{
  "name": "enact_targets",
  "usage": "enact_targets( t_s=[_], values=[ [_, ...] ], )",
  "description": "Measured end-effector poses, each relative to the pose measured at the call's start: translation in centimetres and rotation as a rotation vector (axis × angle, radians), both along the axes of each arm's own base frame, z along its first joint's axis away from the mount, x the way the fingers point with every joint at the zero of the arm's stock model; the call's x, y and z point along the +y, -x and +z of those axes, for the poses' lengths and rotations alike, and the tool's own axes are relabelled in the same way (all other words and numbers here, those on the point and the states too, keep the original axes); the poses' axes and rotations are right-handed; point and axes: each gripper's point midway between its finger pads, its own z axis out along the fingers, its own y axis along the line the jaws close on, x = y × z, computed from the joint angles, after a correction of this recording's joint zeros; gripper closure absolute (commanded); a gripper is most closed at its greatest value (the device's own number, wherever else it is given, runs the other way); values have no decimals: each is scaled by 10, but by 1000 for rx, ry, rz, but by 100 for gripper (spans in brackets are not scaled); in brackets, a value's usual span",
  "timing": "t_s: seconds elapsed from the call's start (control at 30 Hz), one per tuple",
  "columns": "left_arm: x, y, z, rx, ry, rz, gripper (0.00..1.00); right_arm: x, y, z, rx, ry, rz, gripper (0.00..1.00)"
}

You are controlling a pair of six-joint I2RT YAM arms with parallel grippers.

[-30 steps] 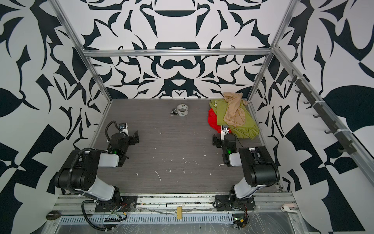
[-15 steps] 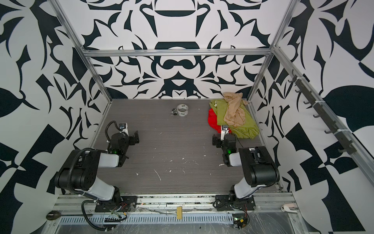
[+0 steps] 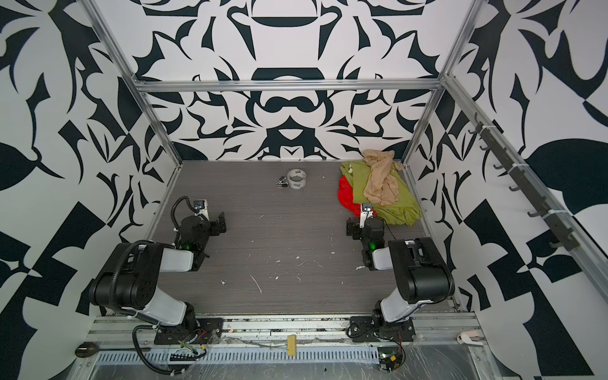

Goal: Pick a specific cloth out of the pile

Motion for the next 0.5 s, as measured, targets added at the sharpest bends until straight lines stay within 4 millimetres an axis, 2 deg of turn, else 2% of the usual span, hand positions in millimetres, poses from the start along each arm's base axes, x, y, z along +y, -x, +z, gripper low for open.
enact_targets(
  t_s=[0.5],
  values=[
    [1, 0, 0, 0, -1, 4, 1, -3, 0, 0, -1, 2, -19, 1]
  ],
)
